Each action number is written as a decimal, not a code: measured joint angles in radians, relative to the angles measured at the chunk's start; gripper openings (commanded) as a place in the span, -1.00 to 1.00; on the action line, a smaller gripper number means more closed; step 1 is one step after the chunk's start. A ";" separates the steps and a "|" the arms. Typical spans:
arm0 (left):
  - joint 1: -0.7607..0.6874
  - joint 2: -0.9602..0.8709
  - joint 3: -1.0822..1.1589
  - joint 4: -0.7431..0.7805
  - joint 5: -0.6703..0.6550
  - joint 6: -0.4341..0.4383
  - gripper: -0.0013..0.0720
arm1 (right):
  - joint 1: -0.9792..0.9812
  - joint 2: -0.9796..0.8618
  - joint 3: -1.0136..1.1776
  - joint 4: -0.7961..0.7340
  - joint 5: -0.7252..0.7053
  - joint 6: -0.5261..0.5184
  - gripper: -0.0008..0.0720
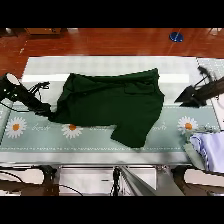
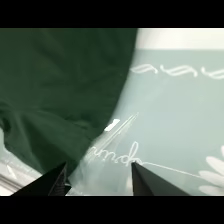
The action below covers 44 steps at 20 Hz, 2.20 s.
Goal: Fold the shirts.
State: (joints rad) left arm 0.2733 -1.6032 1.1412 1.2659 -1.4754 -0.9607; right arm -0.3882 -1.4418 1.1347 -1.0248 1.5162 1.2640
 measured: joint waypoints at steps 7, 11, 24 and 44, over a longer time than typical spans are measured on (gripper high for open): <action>0.002 0.003 0.000 -0.049 0.003 -0.023 -0.91 | 0.124 0.077 -0.360 0.069 -0.327 -0.015 0.40; 0.002 0.003 0.000 -0.058 0.004 -0.026 -0.91 | 0.215 0.082 -0.410 0.126 -0.460 -0.013 0.04; 0.051 0.251 0.265 -0.503 0.086 -0.045 -0.92 | 0.240 0.472 -0.129 0.131 -0.574 0.021 -0.92; 0.070 1.108 0.690 -0.290 0.088 -0.413 -0.92 | 0.143 0.742 0.976 -0.222 0.129 0.325 -0.93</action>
State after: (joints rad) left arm 0.3435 -0.4953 1.8313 0.9756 -1.3876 -1.3735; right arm -0.2451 -0.6994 2.1109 -1.2472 1.6455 1.5894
